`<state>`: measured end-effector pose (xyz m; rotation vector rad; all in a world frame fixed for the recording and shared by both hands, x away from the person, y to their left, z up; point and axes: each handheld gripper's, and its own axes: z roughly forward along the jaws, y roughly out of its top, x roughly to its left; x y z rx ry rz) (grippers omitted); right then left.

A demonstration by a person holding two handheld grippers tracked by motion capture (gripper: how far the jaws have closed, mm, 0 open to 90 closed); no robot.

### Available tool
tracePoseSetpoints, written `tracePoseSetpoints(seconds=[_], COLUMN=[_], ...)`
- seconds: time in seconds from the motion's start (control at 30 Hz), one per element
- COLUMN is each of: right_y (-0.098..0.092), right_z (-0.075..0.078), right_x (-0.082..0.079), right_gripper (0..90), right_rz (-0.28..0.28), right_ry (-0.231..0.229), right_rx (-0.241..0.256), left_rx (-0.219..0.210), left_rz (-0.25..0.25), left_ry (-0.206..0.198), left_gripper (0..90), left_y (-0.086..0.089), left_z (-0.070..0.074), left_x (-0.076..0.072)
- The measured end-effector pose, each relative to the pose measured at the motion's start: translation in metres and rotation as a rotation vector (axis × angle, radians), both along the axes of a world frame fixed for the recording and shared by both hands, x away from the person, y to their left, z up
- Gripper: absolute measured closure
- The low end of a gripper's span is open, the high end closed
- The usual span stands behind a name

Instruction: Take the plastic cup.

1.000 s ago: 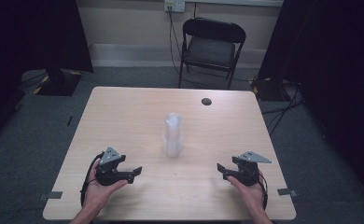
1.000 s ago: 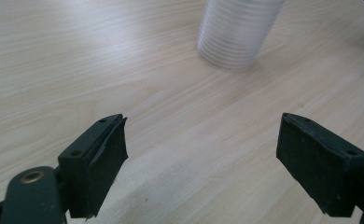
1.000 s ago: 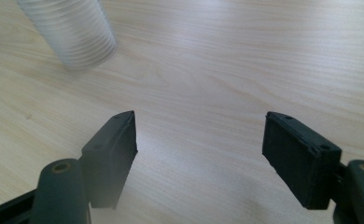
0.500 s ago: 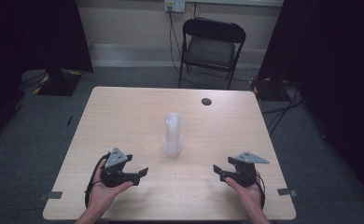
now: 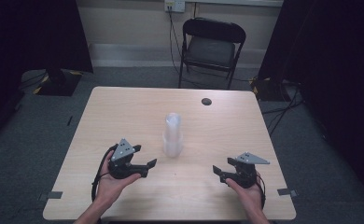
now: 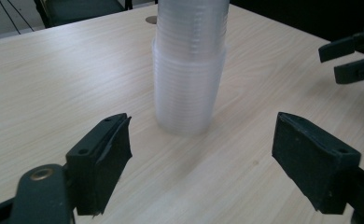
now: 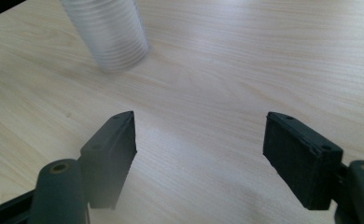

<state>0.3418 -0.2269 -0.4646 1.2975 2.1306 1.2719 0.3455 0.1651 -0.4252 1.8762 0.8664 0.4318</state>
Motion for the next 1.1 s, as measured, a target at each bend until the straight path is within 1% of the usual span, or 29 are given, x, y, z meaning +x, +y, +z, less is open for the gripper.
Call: tracePoseSetpoints(seconds=[0.03, 0.13, 0.17, 0.2, 0.23, 0.37, 0.4, 0.43, 0.47, 0.53, 0.57, 0.6, 0.63, 0.67, 0.73, 0.77, 0.8, 0.83, 0.87, 0.9, 0.97, 1.0, 1.03, 1.07, 1.1], right_y=[0.000, -0.001, -0.001, -0.001, -0.001, -0.002, -0.002, -0.002, -0.002, -0.002, -0.002, -0.001, -0.001, -0.001, -0.001, -0.001, -0.002, -0.002, -0.003, -0.003, -0.004, -0.004, -0.004, -0.004, -0.004], right_z=[0.002, 0.004, 0.004, 0.003, 0.003, 0.004, 0.004, 0.004, 0.005, 0.004, 0.004, 0.004, 0.004, 0.004, 0.003, 0.003, 0.002, 0.002, 0.002, 0.002, 0.002, 0.002, 0.002, 0.002, 0.002], right_x=[-0.001, -0.004, -0.004, -0.005, -0.005, -0.005, -0.005, -0.005, -0.005, -0.005, -0.005, -0.005, -0.005, -0.005, -0.005, -0.005, -0.004, -0.004, -0.004, -0.004, -0.005, -0.005, -0.005, -0.005, -0.005], right_gripper=[25.7, 26.1, 26.1, 26.1, 26.1, 26.4, 27.8, 27.7, 27.8, 27.8, 27.8, 27.8, 27.9, 27.8, 27.8, 27.8, 27.8, 27.8, 27.8, 27.8, 27.8, 27.8, 27.8, 27.8, 27.8], right_rz=[0.003, 0.016, 0.016, 0.023, 0.026, 0.024, 0.026, 0.026, 0.028, 0.032, 0.035, 0.039, 0.038, 0.037, 0.040, 0.039, 0.041, 0.041, 0.041, 0.041, 0.044, 0.045, 0.045, 0.044, 0.044], right_ry=[-0.007, -0.015, -0.015, -0.012, -0.009, -0.009, -0.013, -0.016, -0.015, -0.010, -0.008, -0.006, -0.005, -0.005, -0.002, 0.002, 0.010, 0.010, 0.014, 0.014, 0.012, 0.011, 0.011, 0.011, 0.011], right_rx=[0.006, 0.011, 0.011, 0.016, 0.013, 0.017, 0.023, 0.025, 0.027, 0.026, 0.023, 0.025, 0.023, 0.023, 0.028, 0.036, 0.048, 0.048, 0.051, 0.049, 0.050, 0.051, 0.051, 0.048, 0.048], left_rx=[-0.004, -0.011, -0.011, -0.020, -0.018, -0.039, -0.032, -0.032, -0.022, -0.028, -0.028, -0.029, -0.029, -0.040, -0.040, -0.041, -0.051, -0.051, -0.051, -0.058, -0.060, -0.053, -0.053, -0.052, -0.052], left_rz=[-0.009, -0.007, -0.009, -0.010, -0.010, -0.020, -0.024, -0.024, -0.027, -0.028, -0.016, -0.011, -0.011, -0.013, -0.020, -0.019, -0.013, -0.013, -0.021, -0.023, -0.025, -0.027, -0.027, -0.036, -0.036], left_ry=[-0.003, -0.004, -0.004, -0.007, -0.010, -0.016, -0.029, -0.029, -0.042, -0.048, -0.055, -0.048, -0.048, -0.047, -0.050, -0.055, -0.060, -0.060, -0.051, -0.053, -0.060, -0.073, -0.073, -0.086, -0.086], left_gripper=[19.7, 19.7, 19.7, 19.7, 19.8, 22.7, 22.7, 21.7, 19.2, 16.3, 16.3, 16.2, 16.0, 16.1, 16.5, 17.2, 17.5, 17.4, 17.4, 17.4, 17.4, 17.2, 17.1, 16.9, 16.7], left_y=[-0.004, -0.007, -0.008, -0.011, -0.013, -0.015, -0.017, -0.017, -0.019, -0.021, -0.022, -0.023, -0.023, -0.024, -0.026, -0.027, -0.027, -0.027, -0.029, -0.030, -0.031, -0.033, -0.033, -0.036, -0.036], left_z=[0.001, 0.002, 0.002, 0.005, 0.006, 0.012, 0.015, 0.015, 0.018, 0.021, 0.022, 0.024, 0.024, 0.026, 0.029, 0.030, 0.031, 0.031, 0.032, 0.033, 0.034, 0.036, 0.036, 0.039, 0.039], left_x=[0.003, 0.006, 0.008, 0.011, 0.012, 0.016, 0.018, 0.018, 0.020, 0.023, 0.024, 0.025, 0.025, 0.029, 0.032, 0.034, 0.035, 0.035, 0.039, 0.040, 0.042, 0.045, 0.045, 0.049, 0.049])
